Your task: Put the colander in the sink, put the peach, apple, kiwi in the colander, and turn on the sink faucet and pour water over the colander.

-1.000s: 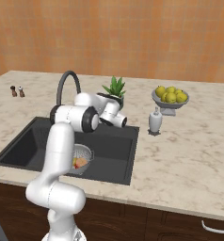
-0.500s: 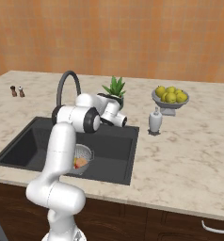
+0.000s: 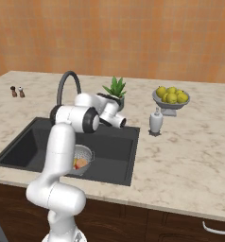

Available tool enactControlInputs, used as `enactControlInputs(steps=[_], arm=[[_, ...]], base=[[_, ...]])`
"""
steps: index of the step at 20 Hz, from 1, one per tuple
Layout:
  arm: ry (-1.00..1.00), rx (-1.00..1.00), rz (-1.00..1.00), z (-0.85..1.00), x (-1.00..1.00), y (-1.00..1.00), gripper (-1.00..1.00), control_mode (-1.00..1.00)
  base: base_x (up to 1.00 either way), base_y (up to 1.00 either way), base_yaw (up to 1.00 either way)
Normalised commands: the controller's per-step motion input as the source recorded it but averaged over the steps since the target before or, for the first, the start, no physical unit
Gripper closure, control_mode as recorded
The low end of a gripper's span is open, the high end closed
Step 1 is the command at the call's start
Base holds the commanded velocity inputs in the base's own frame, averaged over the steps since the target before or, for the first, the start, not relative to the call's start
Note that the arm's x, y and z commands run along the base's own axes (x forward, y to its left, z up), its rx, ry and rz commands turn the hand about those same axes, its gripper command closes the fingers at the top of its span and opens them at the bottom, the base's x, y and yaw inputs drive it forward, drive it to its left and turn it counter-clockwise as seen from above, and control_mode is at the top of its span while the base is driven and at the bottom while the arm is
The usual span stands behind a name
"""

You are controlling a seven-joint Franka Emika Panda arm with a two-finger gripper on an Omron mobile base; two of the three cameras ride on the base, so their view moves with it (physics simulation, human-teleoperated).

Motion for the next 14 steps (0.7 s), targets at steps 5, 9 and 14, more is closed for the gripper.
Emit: enactControlInputs(steps=[5, 9, 14], arm=[[0.0, -0.1, -0.15, -0.09, 0.2, -0.14, 1.0, -1.0], [0.0, -0.1, -0.09, -0.21, 0.22, -0.26, 1.0, -1.0], [0.0, -0.04, -0.03, -0.34, 0.18, -0.37, 1.0, -1.0]], base=[[0.0, 0.0, 0.0], [0.0, 0.0, 0.0], [0.0, 0.0, 0.0]])
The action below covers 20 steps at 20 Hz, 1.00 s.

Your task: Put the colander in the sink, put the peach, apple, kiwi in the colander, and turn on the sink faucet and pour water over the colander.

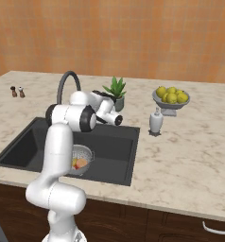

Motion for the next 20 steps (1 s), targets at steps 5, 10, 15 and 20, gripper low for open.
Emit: enactControlInputs(steps=[5, 10, 15, 20], arm=[[0.0, 0.0, 0.0, -0.44, 0.19, -0.51, 1.0, -1.0], [0.0, 0.0, 0.0, -0.53, 0.2, -0.56, 1.0, -1.0], [0.02, 0.0, 0.0, -0.58, 0.19, -0.65, 1.0, -1.0], [0.05, 0.0, 0.0, -0.57, 0.19, -0.71, 1.0, -1.0]], base=[[0.0, 0.0, 0.0], [0.0, 0.0, 0.0], [0.0, 0.0, 0.0], [0.0, 0.0, 0.0]])
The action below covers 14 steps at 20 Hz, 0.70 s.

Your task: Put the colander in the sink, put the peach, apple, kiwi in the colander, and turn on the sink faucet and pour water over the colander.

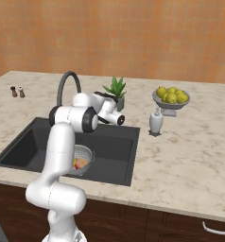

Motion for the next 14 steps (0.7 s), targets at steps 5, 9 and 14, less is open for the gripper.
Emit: enactControlInputs(steps=[5, 9, 14], arm=[[0.06, 0.0, 0.0, -0.57, 0.19, -0.73, 1.0, -1.0], [0.06, 0.0, 0.0, -0.58, 0.18, -0.71, 1.0, -1.0], [0.05, -0.01, 0.0, -0.56, 0.16, -0.62, 1.0, -1.0]], base=[[0.0, 0.0, 0.0], [0.0, 0.0, 0.0], [0.0, 0.0, 0.0]])
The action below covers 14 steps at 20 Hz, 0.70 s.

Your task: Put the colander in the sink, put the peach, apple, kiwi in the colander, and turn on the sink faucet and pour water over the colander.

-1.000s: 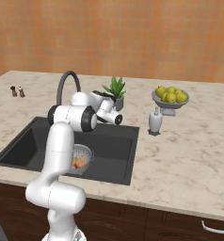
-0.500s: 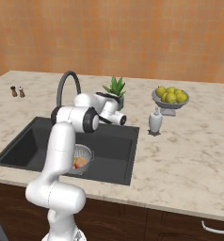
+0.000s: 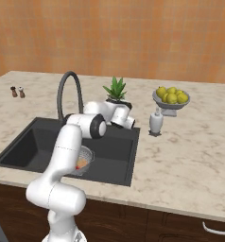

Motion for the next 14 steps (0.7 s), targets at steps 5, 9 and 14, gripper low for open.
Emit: enactControlInputs(steps=[5, 9, 14], arm=[[0.1, -0.1, -0.1, -0.5, 0.12, -0.51, 1.0, -1.0], [0.07, -0.21, -0.22, -0.35, 0.01, -0.28, 1.0, -1.0], [-0.11, -0.37, -0.26, -0.02, -0.32, 0.02, 1.0, -1.0]], base=[[0.0, 0.0, 0.0], [0.0, 0.0, 0.0], [0.0, 0.0, 0.0]])
